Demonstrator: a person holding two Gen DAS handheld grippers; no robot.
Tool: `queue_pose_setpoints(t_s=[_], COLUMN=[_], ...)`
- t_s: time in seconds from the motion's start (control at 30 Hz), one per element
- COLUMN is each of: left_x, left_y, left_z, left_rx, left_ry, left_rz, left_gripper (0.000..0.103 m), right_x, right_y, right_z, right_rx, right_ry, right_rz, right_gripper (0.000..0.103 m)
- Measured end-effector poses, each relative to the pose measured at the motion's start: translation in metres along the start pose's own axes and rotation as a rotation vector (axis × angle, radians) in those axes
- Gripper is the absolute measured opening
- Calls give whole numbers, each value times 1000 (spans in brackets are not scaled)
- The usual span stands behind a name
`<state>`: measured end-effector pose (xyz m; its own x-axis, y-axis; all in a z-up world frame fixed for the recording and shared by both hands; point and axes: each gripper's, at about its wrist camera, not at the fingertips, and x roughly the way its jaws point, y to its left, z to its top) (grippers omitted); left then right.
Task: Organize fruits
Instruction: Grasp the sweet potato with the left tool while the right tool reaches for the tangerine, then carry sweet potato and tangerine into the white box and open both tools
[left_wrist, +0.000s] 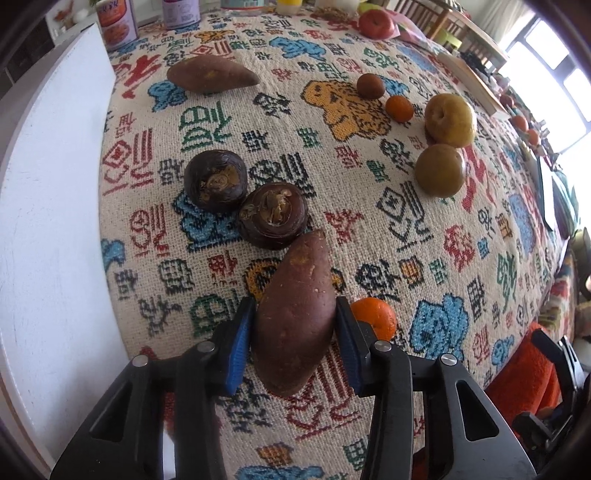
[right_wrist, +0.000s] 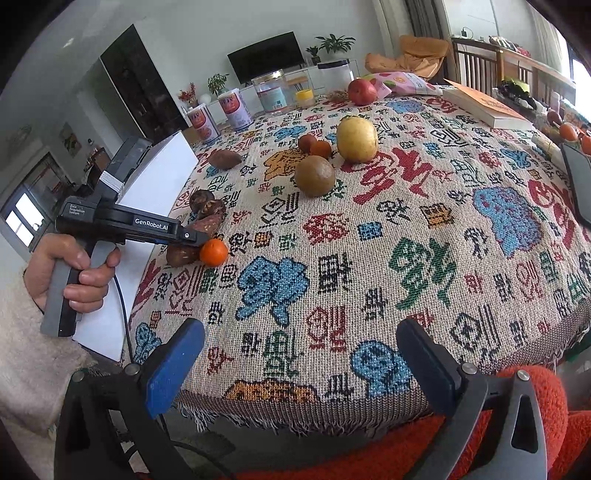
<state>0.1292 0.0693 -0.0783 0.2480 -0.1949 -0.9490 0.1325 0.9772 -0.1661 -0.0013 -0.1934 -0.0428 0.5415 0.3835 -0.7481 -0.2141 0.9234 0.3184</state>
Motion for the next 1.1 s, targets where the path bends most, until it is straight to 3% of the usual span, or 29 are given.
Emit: queue_pose_setpoints(t_s=[0.1, 0.17, 0.23, 0.37, 0.43, 0.47, 0.53, 0.57, 0.67, 0.83, 0.93, 1.1], left_x=[-23, -36, -47, -62, -67, -70, -75, -80, -111, -181, -209, -208], left_y=[6, 10, 12, 18, 19, 20, 20, 20, 22, 45, 76, 137], left_z=[-11, -19, -26, -37, -39, -41, -46, -49, -62, -85, -103, -133], left_rx=[-58, -101, -139, -203, -218, -226, -245, -254, -292, -377, -454, -613], left_ry=[-54, -85, -108, -144, -158, -162, -172, -180, -226, -337, -384, -384], left_rz=[-46, -66, -79, -110, -117, -121, -125, -127, -165, -219, -187, -31], left_gripper=[44, 44, 44, 43, 44, 44, 44, 44, 44, 44, 44, 44], right_x=[23, 47, 74, 124, 144, 149, 148, 145, 126, 75, 48, 46], right_y=[13, 28, 43, 75, 87, 92, 96, 95, 88, 116, 165, 256], right_z=[22, 37, 51, 69, 69, 67, 65, 67, 72, 101, 115, 99], right_rx=[-95, -157, -183, -242, -289, -316, -353, -331, -281, -231, -265, -383], right_ry=[58, 97, 136, 186, 218, 222, 219, 227, 228, 203, 187, 251], right_rz=[60, 102, 170, 203, 166, 140, 109, 125, 126, 260, 386, 521], right_gripper=[102, 96, 78, 74, 60, 59, 35, 31, 31, 31, 31, 32])
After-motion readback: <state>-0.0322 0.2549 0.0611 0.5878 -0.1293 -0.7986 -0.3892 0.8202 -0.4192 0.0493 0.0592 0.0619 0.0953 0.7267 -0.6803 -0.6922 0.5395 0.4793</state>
